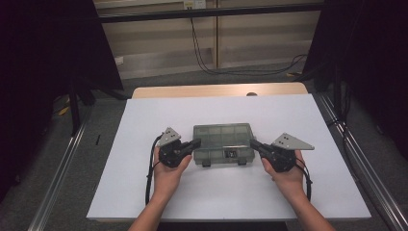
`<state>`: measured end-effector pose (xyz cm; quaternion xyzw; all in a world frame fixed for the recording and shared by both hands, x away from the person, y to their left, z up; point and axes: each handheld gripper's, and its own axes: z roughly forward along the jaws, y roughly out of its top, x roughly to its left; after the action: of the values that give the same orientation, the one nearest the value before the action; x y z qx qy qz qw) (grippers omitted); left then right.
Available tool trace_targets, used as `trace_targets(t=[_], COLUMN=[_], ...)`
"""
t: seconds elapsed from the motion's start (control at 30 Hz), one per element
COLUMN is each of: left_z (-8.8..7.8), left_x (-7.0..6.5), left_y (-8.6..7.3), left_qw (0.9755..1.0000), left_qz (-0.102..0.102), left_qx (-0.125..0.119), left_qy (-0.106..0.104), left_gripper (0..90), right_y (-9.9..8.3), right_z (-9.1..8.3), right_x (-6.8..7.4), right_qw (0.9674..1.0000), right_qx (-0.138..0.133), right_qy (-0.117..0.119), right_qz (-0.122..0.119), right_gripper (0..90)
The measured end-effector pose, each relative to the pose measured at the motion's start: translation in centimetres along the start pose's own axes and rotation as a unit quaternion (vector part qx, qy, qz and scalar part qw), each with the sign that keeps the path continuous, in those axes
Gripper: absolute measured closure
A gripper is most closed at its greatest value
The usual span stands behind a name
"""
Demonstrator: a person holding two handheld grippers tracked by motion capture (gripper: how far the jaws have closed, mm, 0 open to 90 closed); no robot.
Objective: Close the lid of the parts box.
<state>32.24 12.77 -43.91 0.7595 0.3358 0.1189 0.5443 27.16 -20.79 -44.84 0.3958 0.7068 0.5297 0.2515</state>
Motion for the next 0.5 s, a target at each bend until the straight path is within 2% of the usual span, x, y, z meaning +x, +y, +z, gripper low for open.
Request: trace_targets(t=[0.03,0.07,0.1,0.27,0.3,0.4,0.5], left_z=[0.0,0.0,0.0,0.0,0.0,0.1,0.2], left_x=[0.0,0.1,0.1,0.0,0.0,-0.2,-0.3], left_y=[-0.1,-0.2,-0.3,-1.0,-1.2,-1.6,-2.0], left_qw=[1.0000,1.0000,1.0000,1.0000,1.0000,0.9999,0.9999], left_qz=[-0.006,-0.001,-0.008,-0.008,-0.008,-0.010,-0.014], left_qx=[-0.002,0.002,-0.004,0.001,-0.002,0.003,0.000], left_qy=[-0.001,0.003,0.000,0.003,-0.004,0.000,-0.006], left_gripper=[90.0,90.0,90.0,90.0,90.0,90.0,90.0], right_y=[-0.1,-0.2,-0.3,-0.7,-0.8,-1.0,-1.3], right_z=[0.1,0.1,0.1,0.1,0.1,0.1,0.0], right_x=[0.0,0.1,0.1,0.4,0.5,0.6,0.8], right_qw=[1.0000,1.0000,1.0000,1.0000,1.0000,0.9999,0.9999], right_qx=[-0.001,-0.001,0.000,0.005,0.006,0.011,0.012], right_qy=[-0.001,-0.004,-0.004,-0.004,-0.003,-0.003,-0.003], right_qz=[0.002,0.003,0.004,0.001,0.001,0.001,0.001], right_gripper=[90.0,90.0,90.0,90.0,90.0,90.0,90.0])
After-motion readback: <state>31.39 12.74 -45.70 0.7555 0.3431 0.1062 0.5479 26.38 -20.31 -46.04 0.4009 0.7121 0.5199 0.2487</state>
